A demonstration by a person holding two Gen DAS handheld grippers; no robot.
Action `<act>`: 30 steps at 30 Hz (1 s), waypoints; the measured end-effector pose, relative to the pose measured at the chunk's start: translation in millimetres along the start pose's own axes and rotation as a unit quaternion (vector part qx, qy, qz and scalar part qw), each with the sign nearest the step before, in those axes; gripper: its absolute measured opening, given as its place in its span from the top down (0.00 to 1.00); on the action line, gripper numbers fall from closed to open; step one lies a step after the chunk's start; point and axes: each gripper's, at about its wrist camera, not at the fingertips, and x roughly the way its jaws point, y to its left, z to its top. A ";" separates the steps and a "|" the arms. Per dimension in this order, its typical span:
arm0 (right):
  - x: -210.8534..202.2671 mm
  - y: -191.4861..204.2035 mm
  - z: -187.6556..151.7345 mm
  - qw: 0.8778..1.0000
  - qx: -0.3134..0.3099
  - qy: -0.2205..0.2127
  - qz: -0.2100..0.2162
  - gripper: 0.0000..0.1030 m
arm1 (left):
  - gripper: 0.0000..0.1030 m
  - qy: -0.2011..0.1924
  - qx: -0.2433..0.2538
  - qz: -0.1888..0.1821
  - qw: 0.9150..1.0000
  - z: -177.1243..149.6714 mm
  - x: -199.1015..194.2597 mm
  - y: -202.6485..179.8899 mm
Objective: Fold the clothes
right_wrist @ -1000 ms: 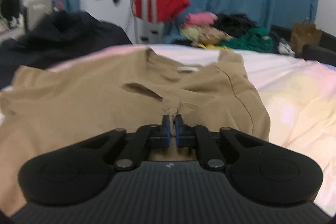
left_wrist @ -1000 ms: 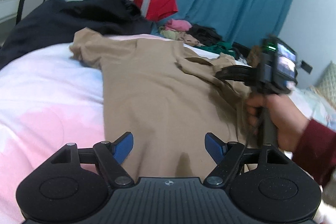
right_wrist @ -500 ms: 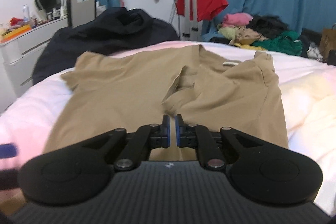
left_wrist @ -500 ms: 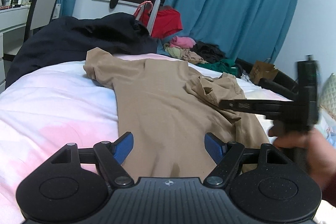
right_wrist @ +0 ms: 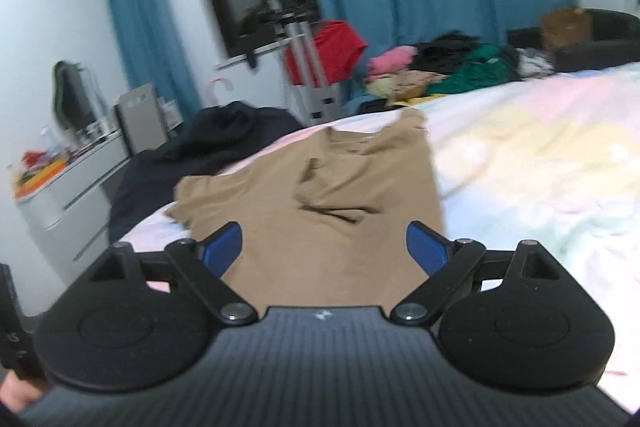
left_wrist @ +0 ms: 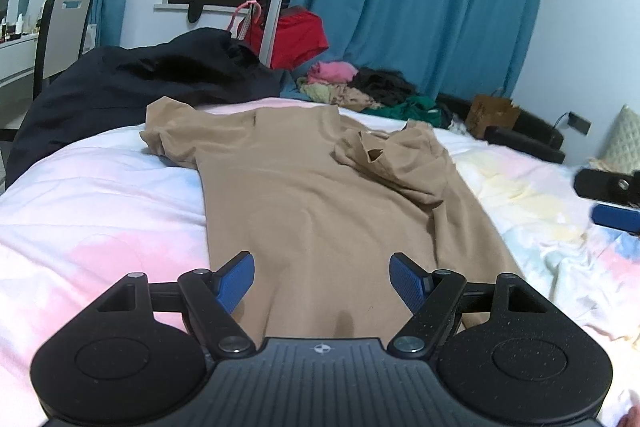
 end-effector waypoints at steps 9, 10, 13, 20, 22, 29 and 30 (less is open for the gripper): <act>32.2 -41.0 -6.5 0.998 0.027 -0.001 -0.052 0.12 | 0.21 0.006 0.040 -0.003 0.999 66.9 103.4 -12.8; 36.2 -45.4 -8.2 0.998 0.031 0.002 -0.055 0.12 | 0.21 0.009 0.065 0.005 0.998 79.2 122.1 -17.2; 52.8 -57.6 -12.1 0.997 0.052 0.016 -0.059 0.12 | 0.21 0.018 0.117 0.007 0.993 111.7 173.0 -29.4; 91.1 -65.7 -20.2 0.995 0.080 0.049 -0.044 0.12 | 0.21 0.136 0.290 -0.020 0.947 152.5 276.8 -56.5; 97.8 -68.4 -20.8 0.994 0.083 0.055 -0.037 0.12 | 0.21 0.169 0.337 -0.025 0.926 150.5 296.3 -59.5; 111.4 -75.7 -28.6 0.990 0.113 0.080 -0.037 0.12 | 0.18 0.198 0.436 -0.041 0.877 142.8 327.5 -60.8; 113.4 -74.2 -29.8 0.990 0.109 0.084 -0.034 0.12 | 0.18 0.192 0.439 -0.038 0.877 140.2 330.7 -63.5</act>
